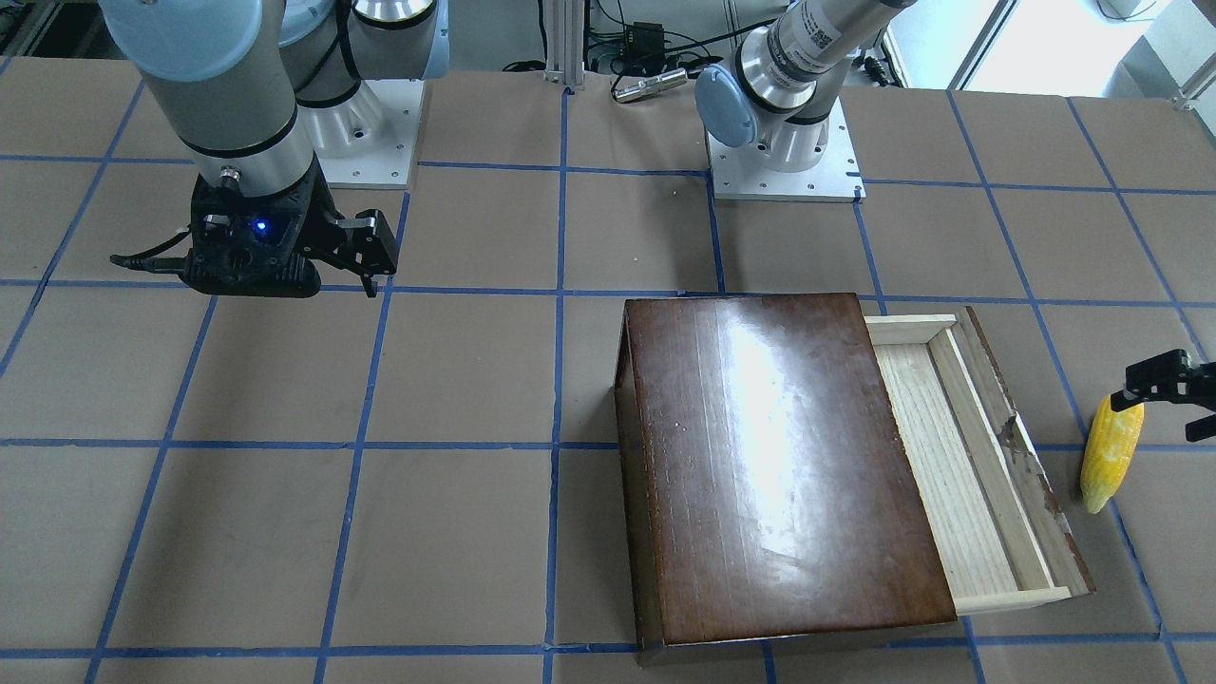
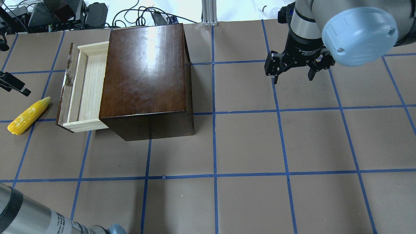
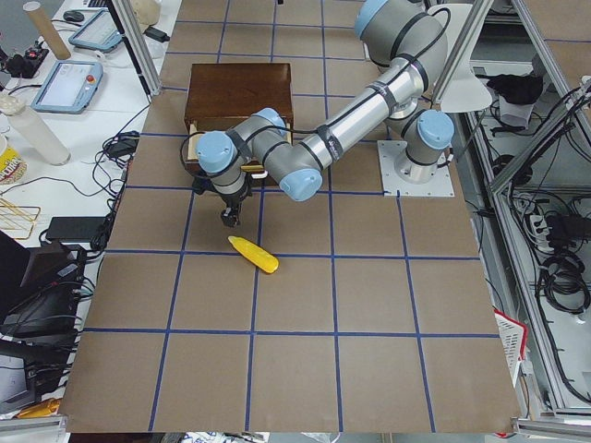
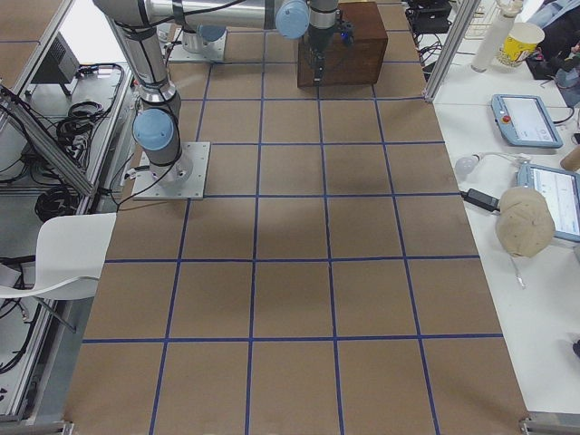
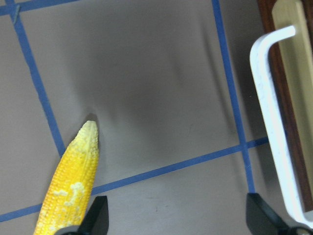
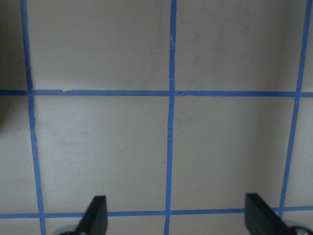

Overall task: Open drawer and put corn inside
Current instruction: 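Release the handle and move the left gripper toward the yellow corn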

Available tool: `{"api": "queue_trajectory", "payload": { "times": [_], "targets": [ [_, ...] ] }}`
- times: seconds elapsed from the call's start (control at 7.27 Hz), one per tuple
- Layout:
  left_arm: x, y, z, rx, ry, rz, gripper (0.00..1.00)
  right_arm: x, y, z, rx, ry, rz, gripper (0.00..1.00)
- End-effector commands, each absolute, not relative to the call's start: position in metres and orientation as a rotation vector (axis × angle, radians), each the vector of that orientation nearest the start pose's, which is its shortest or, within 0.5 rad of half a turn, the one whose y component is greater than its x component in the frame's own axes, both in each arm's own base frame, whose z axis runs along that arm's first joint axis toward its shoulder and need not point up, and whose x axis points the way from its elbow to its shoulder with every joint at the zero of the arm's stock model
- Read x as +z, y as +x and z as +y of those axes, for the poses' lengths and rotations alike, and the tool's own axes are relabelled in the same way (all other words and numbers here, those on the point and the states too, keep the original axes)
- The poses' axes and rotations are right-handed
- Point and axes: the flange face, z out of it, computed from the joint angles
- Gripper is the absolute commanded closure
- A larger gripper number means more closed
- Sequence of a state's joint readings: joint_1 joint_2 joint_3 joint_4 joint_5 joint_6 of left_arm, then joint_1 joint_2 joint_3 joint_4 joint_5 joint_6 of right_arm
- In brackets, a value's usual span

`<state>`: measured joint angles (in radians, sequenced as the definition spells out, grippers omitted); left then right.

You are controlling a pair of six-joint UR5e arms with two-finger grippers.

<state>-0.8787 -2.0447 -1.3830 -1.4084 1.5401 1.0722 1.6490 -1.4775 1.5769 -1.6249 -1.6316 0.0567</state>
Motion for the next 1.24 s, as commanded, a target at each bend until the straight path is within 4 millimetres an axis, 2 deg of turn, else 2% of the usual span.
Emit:
{"api": "queue_trajectory", "payload": {
  "times": [0.0,0.14,0.41,0.55,0.69,1.1],
  "targets": [
    [0.296,0.345,-0.580,0.081,0.728,3.162,0.00,0.444,0.168,-0.513,0.062,-0.036,3.203,0.00],
    [0.283,0.349,-0.577,0.112,0.759,3.128,0.00,0.444,0.168,-0.513,0.062,-0.037,3.205,0.00],
    [0.249,0.363,-0.568,0.067,0.837,3.070,0.00,0.444,0.168,-0.513,0.062,-0.036,3.203,0.00],
    [0.235,0.361,-0.563,0.080,0.854,3.082,0.00,0.444,0.168,-0.513,0.062,-0.036,3.203,0.00],
    [0.225,0.364,-0.559,0.095,0.849,3.100,0.00,0.444,0.168,-0.513,0.062,-0.036,3.203,0.00],
    [0.198,0.367,-0.562,0.112,0.851,3.117,0.00,0.443,0.168,-0.514,0.065,-0.037,3.203,0.00]
  ]
}}
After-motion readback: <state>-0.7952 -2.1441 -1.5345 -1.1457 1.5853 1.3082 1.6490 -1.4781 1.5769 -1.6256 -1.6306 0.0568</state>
